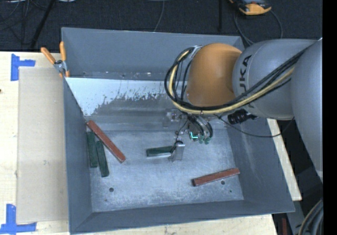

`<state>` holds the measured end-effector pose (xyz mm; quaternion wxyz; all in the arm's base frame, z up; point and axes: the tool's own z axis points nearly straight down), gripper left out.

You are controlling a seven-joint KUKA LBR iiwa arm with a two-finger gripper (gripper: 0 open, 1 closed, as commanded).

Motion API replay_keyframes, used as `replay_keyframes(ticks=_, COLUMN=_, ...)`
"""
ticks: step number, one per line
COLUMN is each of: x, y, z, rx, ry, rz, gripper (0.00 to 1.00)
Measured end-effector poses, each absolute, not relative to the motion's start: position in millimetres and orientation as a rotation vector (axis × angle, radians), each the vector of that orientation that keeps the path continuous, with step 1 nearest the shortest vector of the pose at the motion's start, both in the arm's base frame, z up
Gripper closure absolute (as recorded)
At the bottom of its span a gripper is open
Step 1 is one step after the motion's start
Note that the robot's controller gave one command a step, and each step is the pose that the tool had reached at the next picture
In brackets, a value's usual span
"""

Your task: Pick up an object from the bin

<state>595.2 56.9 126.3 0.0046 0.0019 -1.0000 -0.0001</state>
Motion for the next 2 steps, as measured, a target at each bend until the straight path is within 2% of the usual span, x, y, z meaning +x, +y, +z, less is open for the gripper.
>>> replay_keyframes(ticks=1, x=566.4, y=51.2, z=65.4, rx=-0.031, ry=-3.132, rz=0.001, gripper=0.0)
replay_keyframes(ticks=2, x=569.7, y=51.4, z=69.9, rx=-0.035, ry=-3.141, rz=-0.002, gripper=1.0)
